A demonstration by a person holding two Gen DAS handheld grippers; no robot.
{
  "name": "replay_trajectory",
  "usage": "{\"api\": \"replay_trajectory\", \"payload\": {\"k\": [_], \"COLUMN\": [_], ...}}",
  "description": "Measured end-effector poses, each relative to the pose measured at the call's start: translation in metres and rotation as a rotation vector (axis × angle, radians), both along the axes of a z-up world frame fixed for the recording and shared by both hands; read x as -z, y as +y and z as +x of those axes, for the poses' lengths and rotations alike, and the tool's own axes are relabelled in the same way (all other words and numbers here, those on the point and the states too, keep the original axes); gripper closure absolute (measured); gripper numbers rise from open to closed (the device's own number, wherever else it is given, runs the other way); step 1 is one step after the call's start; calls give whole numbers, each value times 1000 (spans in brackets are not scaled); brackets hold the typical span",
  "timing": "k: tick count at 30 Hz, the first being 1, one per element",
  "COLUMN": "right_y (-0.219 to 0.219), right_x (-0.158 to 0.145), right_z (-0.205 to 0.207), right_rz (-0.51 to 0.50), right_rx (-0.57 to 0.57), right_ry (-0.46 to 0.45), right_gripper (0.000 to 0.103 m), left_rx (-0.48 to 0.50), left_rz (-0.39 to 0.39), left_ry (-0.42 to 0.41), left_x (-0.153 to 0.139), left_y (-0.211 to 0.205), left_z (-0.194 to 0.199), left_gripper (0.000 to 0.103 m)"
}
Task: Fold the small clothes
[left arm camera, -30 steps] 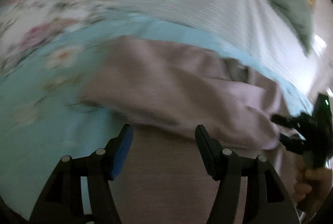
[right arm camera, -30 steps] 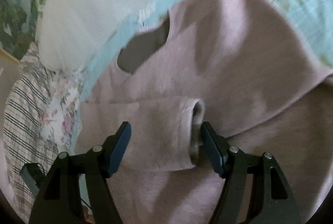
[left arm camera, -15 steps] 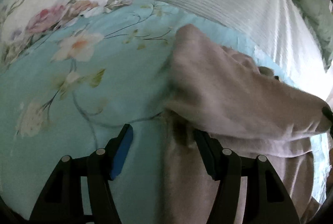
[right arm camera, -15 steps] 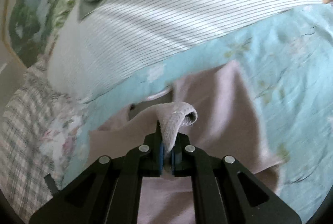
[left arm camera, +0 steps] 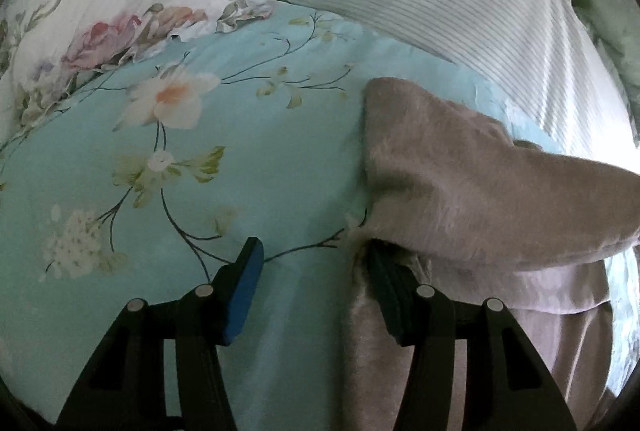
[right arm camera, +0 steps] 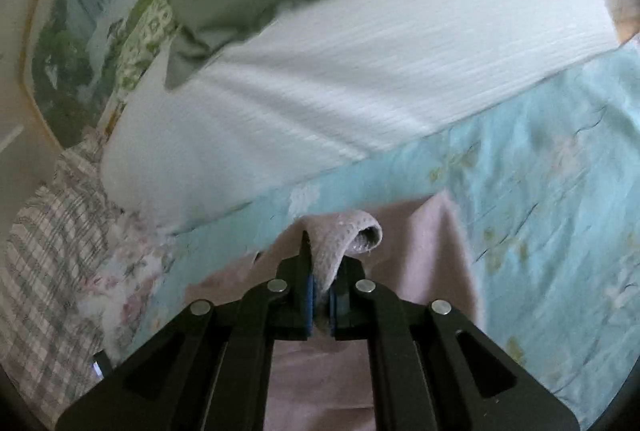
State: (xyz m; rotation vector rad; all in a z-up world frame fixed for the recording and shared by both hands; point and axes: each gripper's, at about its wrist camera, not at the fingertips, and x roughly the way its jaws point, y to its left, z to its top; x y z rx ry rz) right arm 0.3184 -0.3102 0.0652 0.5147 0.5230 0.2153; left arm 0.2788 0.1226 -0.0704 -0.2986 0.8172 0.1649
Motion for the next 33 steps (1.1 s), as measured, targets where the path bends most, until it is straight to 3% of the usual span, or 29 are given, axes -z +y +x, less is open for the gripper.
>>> {"api": "replay_trajectory", "payload": {"k": [2,6,10,12,15,16,17,20,24,26,28,29,31,33], "right_y": [-2,-7,-16,-20,-26,-26,-23,2,40,37,16,11,-1,-9], "right_x": [16,79,109,110,94,85,76,66,89,109,119,118,106,92], "right_z": [8,24,27,28,17,6,-3,-4,19,32,29,24,8,-13], "right_rz": [-33,-78,-92,-95,-126,-129,-127,-105,-139,-213,-179,-161,-119,-92], "right_rx": [9,32,57,64,147,184,195,41,-121,-71,-14,2,26,11], "right_ry": [71,258,325,332,323,292,250,190,277,369,391,391,368,336], "right_gripper": [97,97,97,96,82,76,76,76,76,80,91,91,87,75], "left_rx": [-16,-34,-15,-19,-14,-16,-16,-9,-15,-9,19,35,95,153], "left_rz": [1,-44,-14,-17,-30,-34,-36,-33,-11,-15,-27,-32,-53,-54], "left_ry": [14,24,32,46,44,39,37,48,60,72,78,75,64,65], "left_x": [4,8,7,9,5,4,4,6,8,9,6,4,-2,-6], "left_y": [1,8,4,5,6,5,5,0,-2,1,2,2,-1,-8], "left_z": [3,-3,-5,-3,-5,-6,-6,-4,-1,-1,-3,-6,-17,-34], "left_gripper": [51,52,52,51,52,52,52,52,52,52,52,51,48,44]}}
